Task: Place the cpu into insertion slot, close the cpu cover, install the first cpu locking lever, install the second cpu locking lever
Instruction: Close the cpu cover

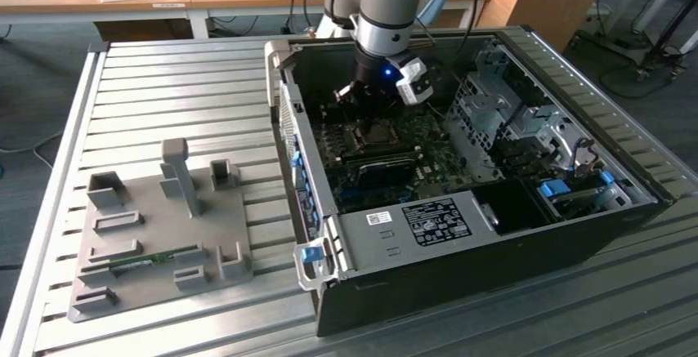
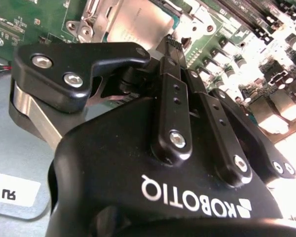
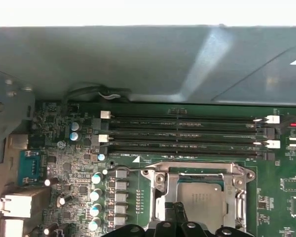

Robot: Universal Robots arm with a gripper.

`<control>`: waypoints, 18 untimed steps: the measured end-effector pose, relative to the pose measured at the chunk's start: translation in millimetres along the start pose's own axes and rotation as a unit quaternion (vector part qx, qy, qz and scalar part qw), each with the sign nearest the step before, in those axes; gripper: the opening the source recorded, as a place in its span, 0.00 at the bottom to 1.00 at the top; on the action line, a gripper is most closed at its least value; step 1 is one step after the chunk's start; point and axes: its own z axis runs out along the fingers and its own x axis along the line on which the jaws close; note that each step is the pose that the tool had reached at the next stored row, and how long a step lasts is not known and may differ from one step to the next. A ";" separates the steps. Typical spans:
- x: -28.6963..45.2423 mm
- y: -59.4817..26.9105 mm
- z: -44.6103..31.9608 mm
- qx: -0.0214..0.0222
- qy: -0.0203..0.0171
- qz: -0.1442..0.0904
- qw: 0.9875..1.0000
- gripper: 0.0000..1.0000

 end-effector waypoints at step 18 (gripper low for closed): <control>3.5 0.0 3.5 0.000 0.000 0.000 1.000 0.11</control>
